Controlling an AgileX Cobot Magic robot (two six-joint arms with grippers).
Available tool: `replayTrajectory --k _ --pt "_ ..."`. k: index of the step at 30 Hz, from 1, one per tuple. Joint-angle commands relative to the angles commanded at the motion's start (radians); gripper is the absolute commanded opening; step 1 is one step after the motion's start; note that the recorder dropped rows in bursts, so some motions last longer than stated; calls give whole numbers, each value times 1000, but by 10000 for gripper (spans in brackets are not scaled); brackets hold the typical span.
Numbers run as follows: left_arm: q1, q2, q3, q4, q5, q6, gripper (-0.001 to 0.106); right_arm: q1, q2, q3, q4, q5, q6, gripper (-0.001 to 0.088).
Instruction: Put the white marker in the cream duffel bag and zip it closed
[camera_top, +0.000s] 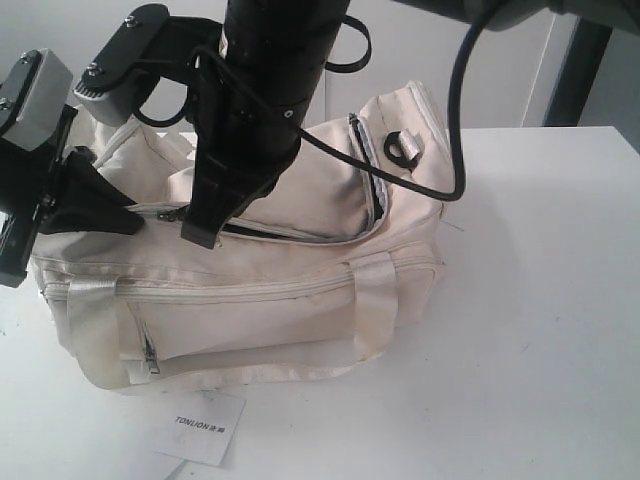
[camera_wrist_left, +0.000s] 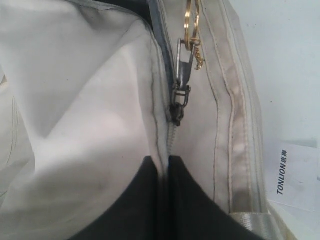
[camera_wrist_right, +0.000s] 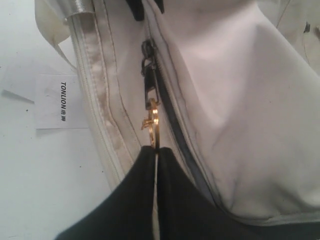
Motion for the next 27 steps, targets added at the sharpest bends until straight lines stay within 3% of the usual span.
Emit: replayTrajectory --k 18,23,27 --pt "0 0 0 0 -4 -12 0 -41 -33 68 8 0 0 0" --pt "0 0 0 0 0 -23 0 -41 -29 68 181 0 0 6" --pt "0 0 0 0 0 -39 0 -44 -29 68 196 -64 4 151"
